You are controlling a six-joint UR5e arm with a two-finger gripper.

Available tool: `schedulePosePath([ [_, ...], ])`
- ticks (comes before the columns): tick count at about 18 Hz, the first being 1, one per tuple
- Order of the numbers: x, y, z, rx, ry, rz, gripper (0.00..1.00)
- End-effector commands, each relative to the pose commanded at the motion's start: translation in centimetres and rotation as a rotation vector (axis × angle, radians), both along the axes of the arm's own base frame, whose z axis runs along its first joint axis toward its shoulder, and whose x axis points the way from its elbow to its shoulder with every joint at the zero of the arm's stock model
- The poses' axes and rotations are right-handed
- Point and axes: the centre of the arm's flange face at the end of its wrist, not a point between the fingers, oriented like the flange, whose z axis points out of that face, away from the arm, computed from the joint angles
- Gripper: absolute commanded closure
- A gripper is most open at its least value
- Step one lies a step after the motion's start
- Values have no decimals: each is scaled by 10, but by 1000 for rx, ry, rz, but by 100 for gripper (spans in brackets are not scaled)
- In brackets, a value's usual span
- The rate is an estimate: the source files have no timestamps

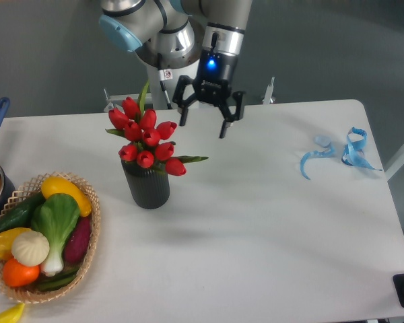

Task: Pick up the flowers from the vase
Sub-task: 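Lower the gripper onto the tulip stems above the vase and close it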

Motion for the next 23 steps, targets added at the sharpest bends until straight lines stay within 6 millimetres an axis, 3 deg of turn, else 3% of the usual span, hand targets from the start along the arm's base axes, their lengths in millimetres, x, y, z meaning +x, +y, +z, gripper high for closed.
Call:
schedulePosePath([
  [4,9,7,-12,13,-29,-42,0],
  [9,9,28,-44,8,-86,-127,0],
  [14,-2,46,-44,140,-177,-174,0],
  [22,-20,70,-53,135,-193,-212,0],
  [23,-22,71,-52,134,-192,-213,11],
])
